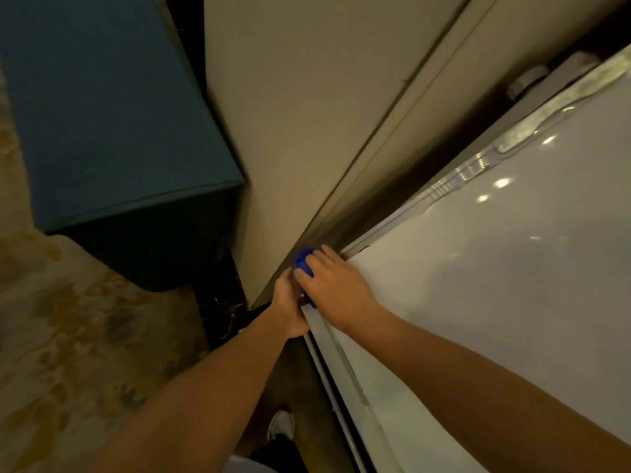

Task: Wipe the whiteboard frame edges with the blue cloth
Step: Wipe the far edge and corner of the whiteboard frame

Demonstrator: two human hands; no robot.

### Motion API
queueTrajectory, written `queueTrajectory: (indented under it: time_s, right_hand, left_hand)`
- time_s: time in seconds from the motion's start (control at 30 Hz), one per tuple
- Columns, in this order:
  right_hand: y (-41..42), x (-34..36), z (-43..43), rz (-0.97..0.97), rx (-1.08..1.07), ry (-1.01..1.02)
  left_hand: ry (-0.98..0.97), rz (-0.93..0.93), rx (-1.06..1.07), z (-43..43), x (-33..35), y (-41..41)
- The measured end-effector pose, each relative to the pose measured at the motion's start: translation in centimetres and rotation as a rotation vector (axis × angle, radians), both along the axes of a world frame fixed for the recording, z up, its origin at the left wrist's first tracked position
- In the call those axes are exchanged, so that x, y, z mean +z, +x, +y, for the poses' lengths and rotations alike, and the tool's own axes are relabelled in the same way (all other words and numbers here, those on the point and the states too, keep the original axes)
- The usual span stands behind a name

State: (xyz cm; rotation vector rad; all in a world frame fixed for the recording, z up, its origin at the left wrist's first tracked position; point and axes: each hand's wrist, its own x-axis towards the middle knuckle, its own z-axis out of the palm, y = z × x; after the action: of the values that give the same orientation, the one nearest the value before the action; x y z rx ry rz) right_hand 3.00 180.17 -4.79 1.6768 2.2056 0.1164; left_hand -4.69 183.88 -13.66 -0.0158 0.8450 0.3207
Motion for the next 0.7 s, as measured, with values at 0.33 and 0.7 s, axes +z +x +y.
queueTrajectory:
  time_s: [0.33,0.7]
  right_hand:
    - [5.2,10.1,-2.9,-0.068,-0.173,0.349]
    - [6.0,10.3,-3.6,-0.074,-0.354,0.517]
  left_hand:
    - [0.599,0.319,-0.408,4.3,6.3,3.3]
    - [1.021,0.275,-0.624,4.7,12.2,6.4]
